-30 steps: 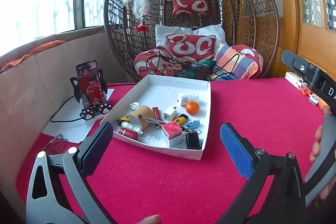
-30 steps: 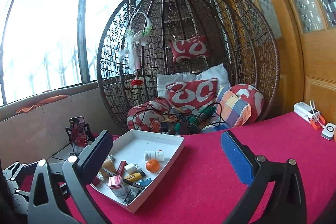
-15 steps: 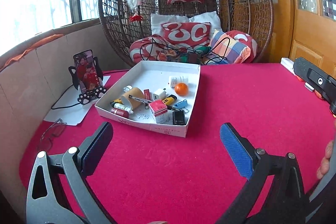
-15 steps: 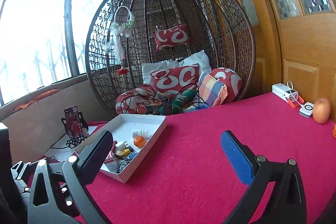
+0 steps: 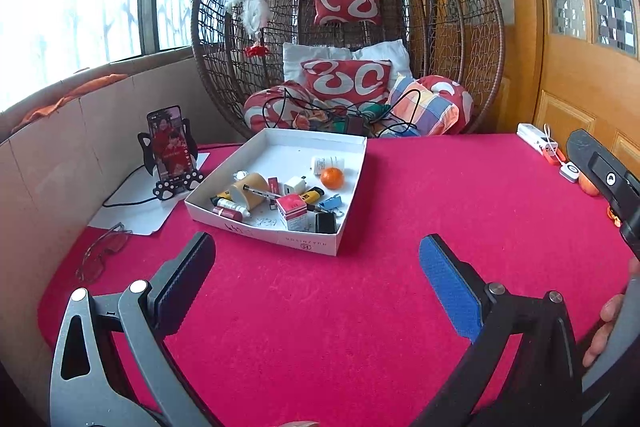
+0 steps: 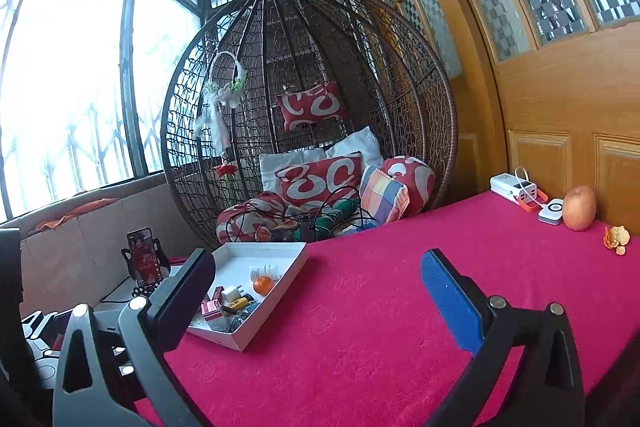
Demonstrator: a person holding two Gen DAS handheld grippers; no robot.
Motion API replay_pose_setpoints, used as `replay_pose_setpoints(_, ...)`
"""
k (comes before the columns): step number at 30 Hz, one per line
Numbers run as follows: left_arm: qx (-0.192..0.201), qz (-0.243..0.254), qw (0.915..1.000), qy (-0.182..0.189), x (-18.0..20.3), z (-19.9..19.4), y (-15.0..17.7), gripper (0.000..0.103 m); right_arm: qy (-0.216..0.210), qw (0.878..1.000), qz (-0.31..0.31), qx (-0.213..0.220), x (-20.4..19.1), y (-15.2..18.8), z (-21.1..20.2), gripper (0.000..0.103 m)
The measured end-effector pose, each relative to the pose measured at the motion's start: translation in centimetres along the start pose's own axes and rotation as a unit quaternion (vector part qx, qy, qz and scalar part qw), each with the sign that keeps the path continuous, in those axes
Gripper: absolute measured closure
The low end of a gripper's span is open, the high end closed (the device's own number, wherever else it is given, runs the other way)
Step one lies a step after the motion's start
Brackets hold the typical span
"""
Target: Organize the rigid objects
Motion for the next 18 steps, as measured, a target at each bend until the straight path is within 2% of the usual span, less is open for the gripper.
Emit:
replay_pose_setpoints(5, 0.006, 0.002, 1.0, 0.0, -0.2, -1.1, 0.6, 0.0, -0.013, 0.999, 0.024, -0.023, -0.2, 0.7, -0.2, 0.0)
replay_pose_setpoints(18, 0.01, -0.006, 0.9999, -0.001, -1.1, -2.6, 1.0, 0.0, -0.027, 1.0, -0.002, -0.003, -2.2, 0.7, -1.8, 0.0)
Point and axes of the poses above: each gripper's, at about its wrist camera, not at the fingertips, and z roughly the way its jaws point, x to its right, y to its underside, the point moved 4 cm from there along z, roughly the way its jaws point, and after that the axes turned 14 degrees about -y, right-handed, at the moved point
